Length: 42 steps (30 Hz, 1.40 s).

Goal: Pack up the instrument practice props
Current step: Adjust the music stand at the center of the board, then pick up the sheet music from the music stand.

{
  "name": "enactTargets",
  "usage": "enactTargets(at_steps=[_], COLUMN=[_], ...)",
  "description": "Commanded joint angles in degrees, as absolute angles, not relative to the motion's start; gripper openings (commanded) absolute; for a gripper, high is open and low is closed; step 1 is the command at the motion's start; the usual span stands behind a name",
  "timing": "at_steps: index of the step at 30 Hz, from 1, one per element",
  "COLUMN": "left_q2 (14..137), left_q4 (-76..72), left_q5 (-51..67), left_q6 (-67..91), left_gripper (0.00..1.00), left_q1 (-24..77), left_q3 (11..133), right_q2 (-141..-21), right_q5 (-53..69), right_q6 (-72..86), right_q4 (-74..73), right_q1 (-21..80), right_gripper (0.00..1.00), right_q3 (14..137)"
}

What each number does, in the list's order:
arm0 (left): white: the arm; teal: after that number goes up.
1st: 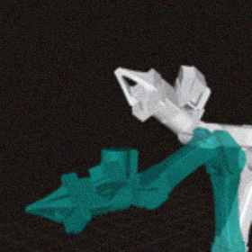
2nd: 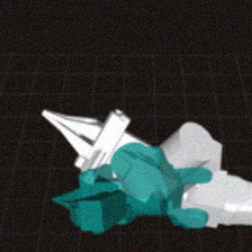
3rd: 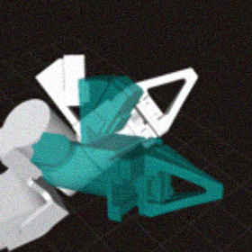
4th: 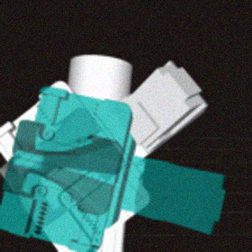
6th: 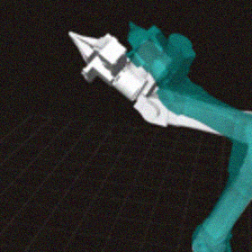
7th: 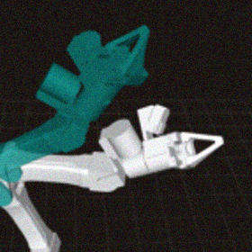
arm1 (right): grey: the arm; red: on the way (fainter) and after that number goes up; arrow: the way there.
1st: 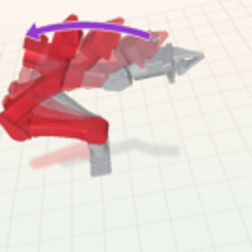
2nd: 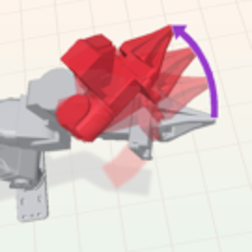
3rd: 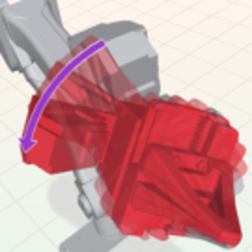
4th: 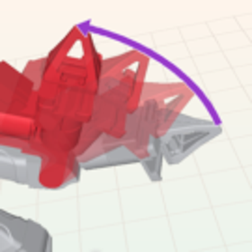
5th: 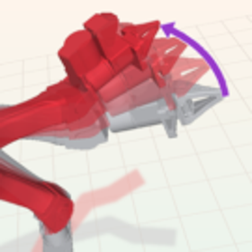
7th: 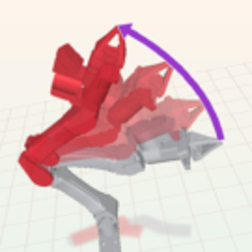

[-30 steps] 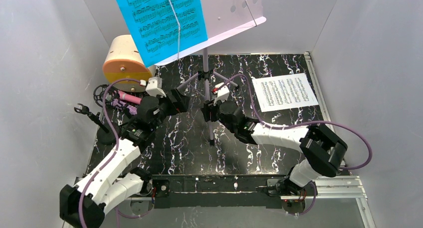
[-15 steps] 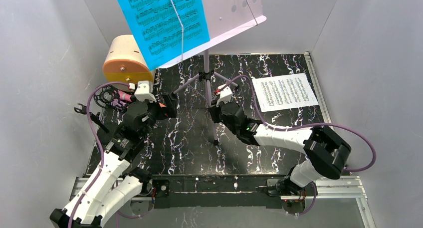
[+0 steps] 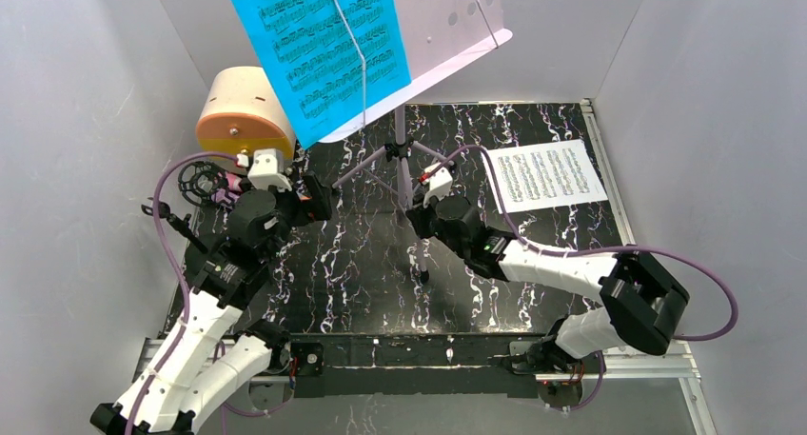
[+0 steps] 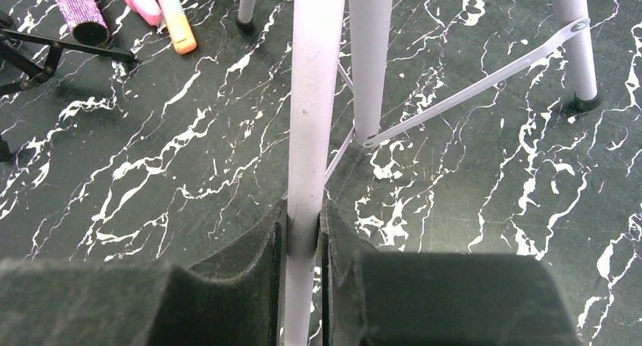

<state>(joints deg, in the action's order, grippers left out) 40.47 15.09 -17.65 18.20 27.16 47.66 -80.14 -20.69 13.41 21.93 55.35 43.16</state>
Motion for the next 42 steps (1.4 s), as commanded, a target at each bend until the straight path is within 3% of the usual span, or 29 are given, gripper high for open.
enactTargets(at_steps=[1, 7, 14, 22, 30, 42], left_q2=[40.56, 39.08, 37.48, 39.48, 44.76, 51.85], left_q4=[17.89, 21.46, 25.33, 29.00, 27.90, 20.53], left_q5=[-20.54, -23.80, -20.37, -12.84, -1.74, 8.17], left_q6=[19.68, 21.62, 21.41, 22.03, 24.86, 29.51], left_gripper=[0.98, 0.98, 0.98, 0.98, 0.94, 0.82], left_q1=[26.89, 26.89, 26.89, 26.89, 26.89, 26.89], left_q3=[52.15, 58.09, 67.79, 80.98, 90.40, 94.63], right_q2=[-76.46, -72.00, -64.70, -60.24, -64.35, -74.75], right_q5=[-19.11, -16.51, -11.72, -4.24, 7.42, 12.26], right_q6=[9.90, 9.81, 11.82, 12.17, 11.65, 10.90], right_q4=[19.94, 14.09, 6.53, -5.92, -14.45, -10.30], right_q1=[54.27, 54.23, 54.20, 54.23, 54.22, 54.19], right_gripper=[0.25, 0.56, 0.73, 0.72, 0.72, 0.66], right_q3=[42.84, 46.45, 51.89, 66.13, 84.63, 101.00])
